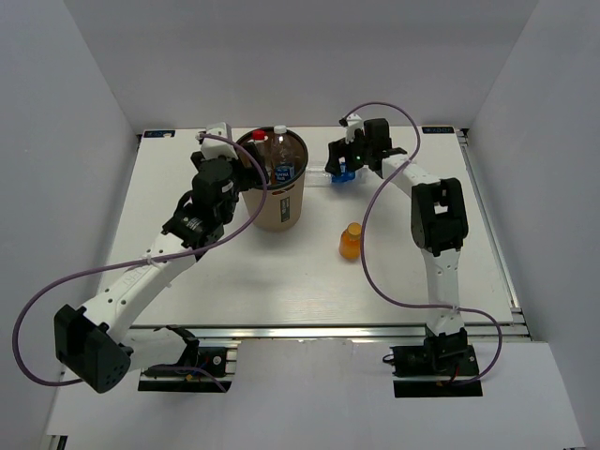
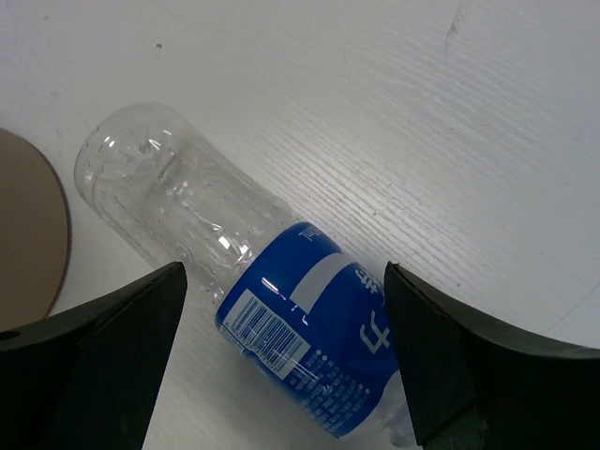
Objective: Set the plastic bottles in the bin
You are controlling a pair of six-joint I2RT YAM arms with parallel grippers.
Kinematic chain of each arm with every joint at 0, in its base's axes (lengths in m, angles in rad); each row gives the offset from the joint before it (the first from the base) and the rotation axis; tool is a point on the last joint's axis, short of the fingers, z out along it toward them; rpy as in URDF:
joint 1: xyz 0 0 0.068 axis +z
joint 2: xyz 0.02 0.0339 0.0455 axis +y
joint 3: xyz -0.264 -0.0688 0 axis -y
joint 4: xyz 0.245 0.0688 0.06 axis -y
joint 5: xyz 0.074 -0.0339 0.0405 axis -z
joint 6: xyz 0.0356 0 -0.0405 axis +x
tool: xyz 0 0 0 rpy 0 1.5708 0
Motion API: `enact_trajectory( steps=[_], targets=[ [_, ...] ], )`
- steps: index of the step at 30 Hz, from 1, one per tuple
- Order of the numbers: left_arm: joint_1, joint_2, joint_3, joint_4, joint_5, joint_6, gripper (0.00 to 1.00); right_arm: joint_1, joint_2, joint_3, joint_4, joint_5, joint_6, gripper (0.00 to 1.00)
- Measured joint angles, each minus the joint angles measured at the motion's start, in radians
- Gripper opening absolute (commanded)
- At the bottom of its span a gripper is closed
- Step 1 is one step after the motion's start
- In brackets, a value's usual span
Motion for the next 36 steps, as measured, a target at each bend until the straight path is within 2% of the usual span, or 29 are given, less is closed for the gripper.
enact_trajectory(
  steps=[9, 18, 24, 26, 28, 29, 32, 33, 36],
  targets=[
    [0.0, -0.031, -0.031, -0.019, -0.019, -0.009, 0.98, 0.008, -0.013, -0.029, -0.01, -0.057, -0.071, 0.89],
    [0.0, -0.058, -0.042, -0.022, -0.034, -0.009, 0.98, 0.01, -0.011, 0.024, -0.162, -0.125, -0.253, 0.89],
    [0.0, -0.075, -0.043, -0.04, -0.047, -0.005, 0.98, 0.033, 0.029, 0.092, -0.314, -0.08, -0.413, 0.88],
    [0.0, -0.083, -0.046, -0.041, -0.05, -0.005, 0.98, 0.046, 0.037, 0.096, -0.348, -0.054, -0.448, 0.84],
    [0.0, -0.092, -0.052, -0.041, -0.053, -0.005, 0.98, 0.058, 0.042, 0.096, -0.372, -0.035, -0.473, 0.75],
    [0.0, -0.093, -0.053, -0.041, -0.055, -0.005, 0.98, 0.062, 0.043, 0.096, -0.378, -0.029, -0.48, 0.63],
    [0.0, -0.093, -0.054, -0.043, -0.058, -0.005, 0.98, 0.074, 0.04, 0.094, -0.357, -0.018, -0.481, 0.41],
    [0.0, -0.093, -0.054, -0.043, -0.059, -0.005, 0.98, 0.076, 0.037, 0.086, -0.333, -0.011, -0.471, 0.37],
    [0.0, -0.093, -0.054, -0.045, -0.073, -0.005, 0.98, 0.076, 0.013, 0.03, -0.254, 0.027, -0.417, 0.33]
  ],
)
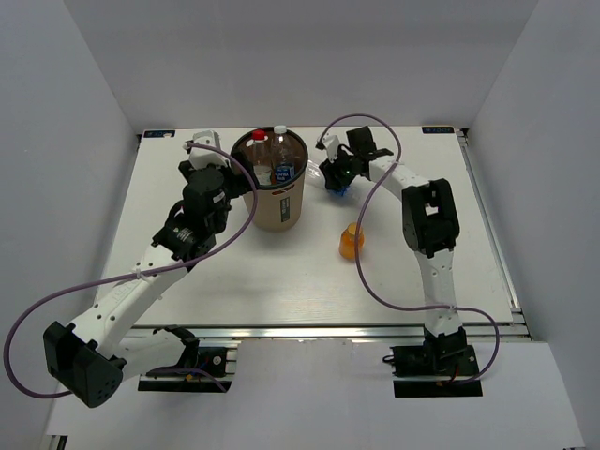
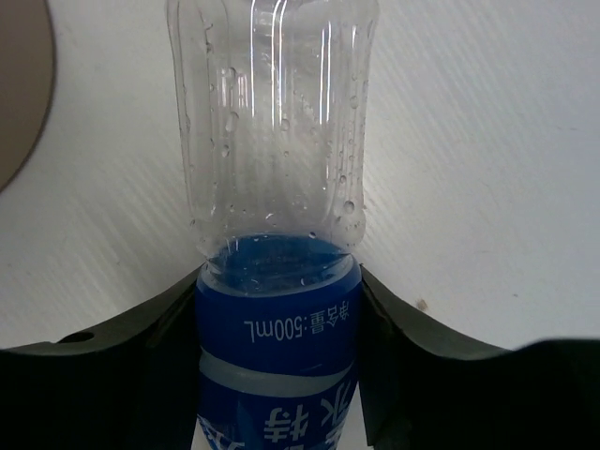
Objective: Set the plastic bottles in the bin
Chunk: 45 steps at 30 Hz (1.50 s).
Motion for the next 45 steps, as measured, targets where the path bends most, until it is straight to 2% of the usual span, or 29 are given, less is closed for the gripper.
enact_trajectory(
  steps=[5, 10, 15, 18, 22, 26, 31, 34, 35, 38, 41, 45],
  targets=[
    [0.0, -0.008, 0.0, -0.019, -0.068, -0.018, 0.98, -0.006, -0.08, -0.037, 0.107, 0.089, 0.122, 0.32],
    [0.035, -0.021, -0.001, -0.043, -0.113, -0.046, 0.98, -0.016, -0.279, -0.051, 0.25, 0.142, 0.271, 0.37],
    [0.162, -0.014, -0.005, -0.056, -0.088, -0.089, 0.98, -0.015, -0.524, -0.087, 0.443, 0.101, 0.412, 0.38],
    [0.267, 0.014, -0.005, -0.058, -0.023, -0.126, 0.98, 0.021, -0.597, -0.072, 0.513, 0.045, 0.48, 0.39],
    [0.375, 0.05, -0.031, -0.058, 0.056, -0.17, 0.98, 0.143, -0.614, -0.068, 0.583, -0.024, 0.519, 0.4],
    [0.414, 0.052, -0.069, -0.071, 0.111, -0.2, 0.98, 0.264, -0.547, -0.068, 0.644, -0.077, 0.57, 0.4],
    [0.433, 0.041, -0.101, -0.071, 0.145, -0.216, 0.98, 0.295, -0.436, -0.087, 0.711, -0.122, 0.665, 0.44],
    [0.438, 0.031, -0.103, -0.071, 0.155, -0.216, 0.98, 0.292, -0.427, -0.179, 0.763, -0.127, 0.7, 0.56],
    [0.438, 0.027, -0.103, -0.071, 0.157, -0.216, 0.98, 0.291, -0.429, -0.211, 0.781, -0.129, 0.709, 0.65],
    [0.439, 0.02, -0.103, -0.068, 0.164, -0.216, 0.98, 0.292, -0.429, -0.297, 0.832, -0.134, 0.727, 0.81],
    [0.439, 0.02, -0.103, -0.068, 0.173, -0.216, 0.98, 0.293, -0.431, -0.349, 0.85, -0.14, 0.733, 0.89],
    [0.439, 0.02, -0.103, -0.067, 0.184, -0.216, 0.98, 0.294, -0.45, -0.376, 0.852, -0.143, 0.716, 0.89]
  ],
)
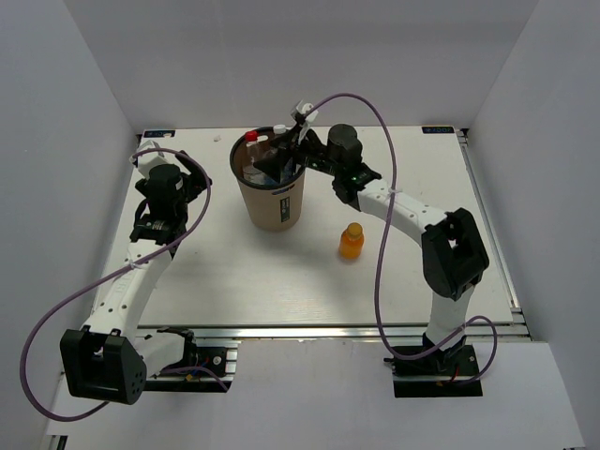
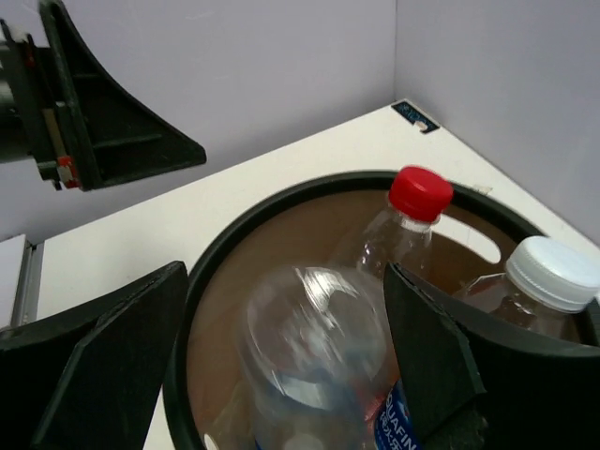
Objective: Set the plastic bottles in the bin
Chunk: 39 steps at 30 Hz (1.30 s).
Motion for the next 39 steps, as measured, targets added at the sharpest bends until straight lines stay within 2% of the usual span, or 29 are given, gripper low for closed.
enact_trajectory(
  steps=[7, 12, 15, 19, 21, 27, 35, 36, 39],
  targets=[
    [0.003, 0.0, 0.0, 0.001, 0.014, 0.001, 0.98, 0.0, -0.071, 0.0, -0.006, 0.009, -0.035, 0.89],
    [0.004, 0.0, 0.0, 0.0, 0.019, 0.005, 0.98, 0.0, -0.188, -0.026, -0.131, 0.119, -0.092, 0.89],
    [0.004, 0.0, -0.006, 0.005, 0.024, 0.007, 0.98, -0.001, -0.349, -0.15, -0.216, 0.254, -0.127, 0.89],
    [0.004, -0.001, -0.034, 0.01, 0.048, 0.007, 0.98, -0.003, -0.607, -0.407, -0.34, 0.509, -0.124, 0.89],
    [0.004, 0.0, -0.042, 0.011, 0.069, 0.007, 0.98, -0.006, -0.65, -0.472, -0.396, 0.568, -0.111, 0.89],
    [0.004, 0.0, -0.044, 0.014, 0.117, 0.008, 0.98, -0.01, -0.624, -0.594, -0.566, 0.63, -0.048, 0.89],
    [0.004, -0.026, -0.068, 0.016, 0.12, 0.008, 0.98, -0.01, -0.542, -0.637, -0.626, 0.69, 0.031, 0.89],
    [0.004, -0.029, -0.068, 0.017, 0.12, 0.008, 0.98, -0.01, -0.539, -0.644, -0.63, 0.696, 0.039, 0.88],
    [0.004, -0.035, -0.068, 0.017, 0.12, 0.008, 0.98, -0.01, -0.54, -0.679, -0.633, 0.711, 0.059, 0.66]
  ],
)
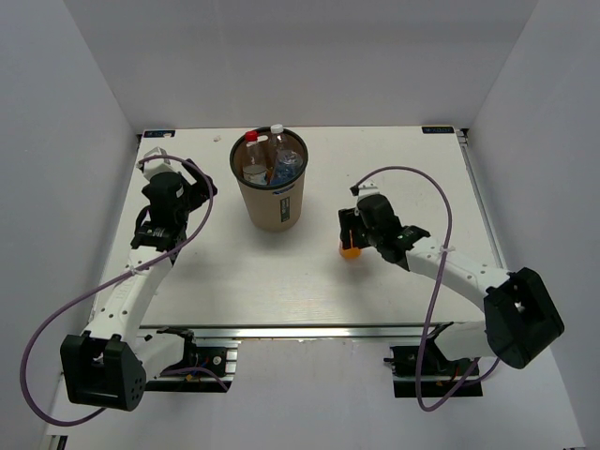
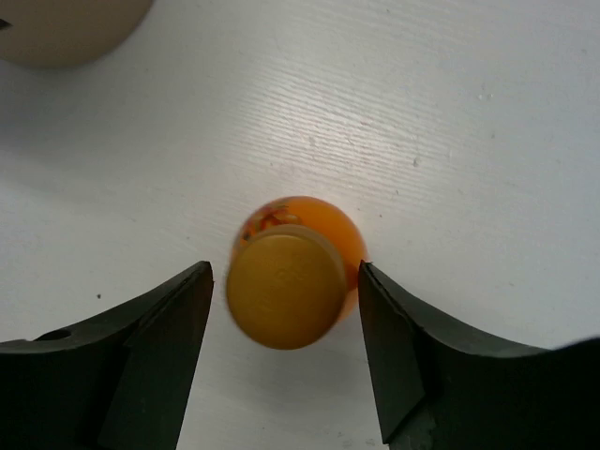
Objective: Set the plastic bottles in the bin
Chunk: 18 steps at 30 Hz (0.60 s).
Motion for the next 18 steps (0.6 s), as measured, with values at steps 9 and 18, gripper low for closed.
enact_trajectory(
  steps=[9, 18],
  targets=[
    [0.0, -0.003, -0.002, -0.003, 0.001, 0.0, 0.98, 0.0, -0.056, -0.015, -0.02, 0.015, 0.014, 0.17],
    [0.0, -0.031, -0.009, -0.003, 0.001, -0.001, 0.98, 0.004, -0.18, 0.23, -0.023, -0.284, -0.141, 0.13]
  ],
)
